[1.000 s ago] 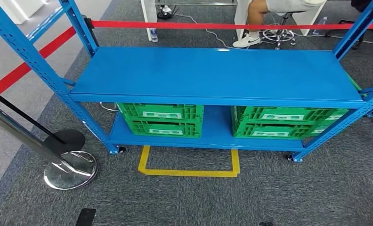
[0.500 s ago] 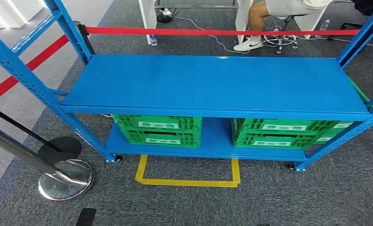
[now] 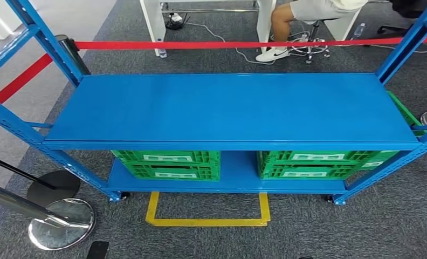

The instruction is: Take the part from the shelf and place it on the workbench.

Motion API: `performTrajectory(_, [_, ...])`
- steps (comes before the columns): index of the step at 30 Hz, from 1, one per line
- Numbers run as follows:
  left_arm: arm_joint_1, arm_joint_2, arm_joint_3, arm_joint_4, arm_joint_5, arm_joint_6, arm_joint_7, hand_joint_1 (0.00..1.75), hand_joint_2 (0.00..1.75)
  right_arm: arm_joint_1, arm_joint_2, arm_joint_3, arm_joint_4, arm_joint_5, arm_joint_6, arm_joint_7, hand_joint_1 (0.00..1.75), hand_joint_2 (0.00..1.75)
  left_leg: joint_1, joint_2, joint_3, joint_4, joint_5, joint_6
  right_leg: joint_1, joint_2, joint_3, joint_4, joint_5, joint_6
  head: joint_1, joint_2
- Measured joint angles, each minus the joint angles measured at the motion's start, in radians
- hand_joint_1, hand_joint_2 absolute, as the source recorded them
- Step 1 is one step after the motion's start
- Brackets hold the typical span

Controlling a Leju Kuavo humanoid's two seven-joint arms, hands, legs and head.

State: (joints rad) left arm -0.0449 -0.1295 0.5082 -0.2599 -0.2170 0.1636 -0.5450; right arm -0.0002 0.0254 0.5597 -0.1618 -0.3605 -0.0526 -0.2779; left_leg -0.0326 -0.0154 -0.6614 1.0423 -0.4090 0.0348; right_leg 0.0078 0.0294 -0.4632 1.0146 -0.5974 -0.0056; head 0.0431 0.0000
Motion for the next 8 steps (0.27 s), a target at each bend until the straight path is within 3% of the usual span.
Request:
performTrajectory(3, [-0.005, 0.0, 0.002, 0.0, -0.019, 0.009, 0.016, 0.0, 1.75, -0.001, -0.001, -0.001, 0.0, -0.001, -0.005, 0.012, 0.0, 1.75, 0.001, 0.0, 0.009, -0.014, 0.004, -0.009, 0.001, -0.002, 0.015, -0.008, 0.011, 0.001, 0.0, 0.0])
performTrajectory(5, [-0.008, 0.0, 0.002, 0.001, -0.029, 0.008, 0.029, 0.0, 0.87, -0.004, -0.001, 0.0, 0.0, -0.001, -0.011, 0.019, 0.0, 1.75, 0.002, 0.0, 0.015, -0.017, -0.003, -0.006, 0.002, -0.002, 0.019, -0.016, 0.01, 0.002, 0.0, 0.0])
performTrajectory(7, [-0.008, -0.003, 0.003, 0.001, -0.021, 0.005, 0.03, 0.0, 0.0, -0.005, -0.002, -0.001, 0.0, -0.001, -0.016, 0.016, 0.0, 0.87, 0.001, -0.001, 0.019, -0.017, -0.012, -0.005, 0.002, -0.002, 0.027, -0.032, -0.002, 0.002, 0.0, 0.0])
performTrajectory(8, [-0.008, -0.003, 0.003, 0.001, -0.017, 0.004, 0.029, 0.0, 0.0, -0.006, -0.002, -0.001, 0.0, -0.001, -0.018, 0.014, 0.0, 0.58, 0.001, -0.001, 0.02, -0.017, -0.014, -0.005, 0.002, -0.002, 0.029, -0.038, -0.006, 0.002, 0.0, 0.0])
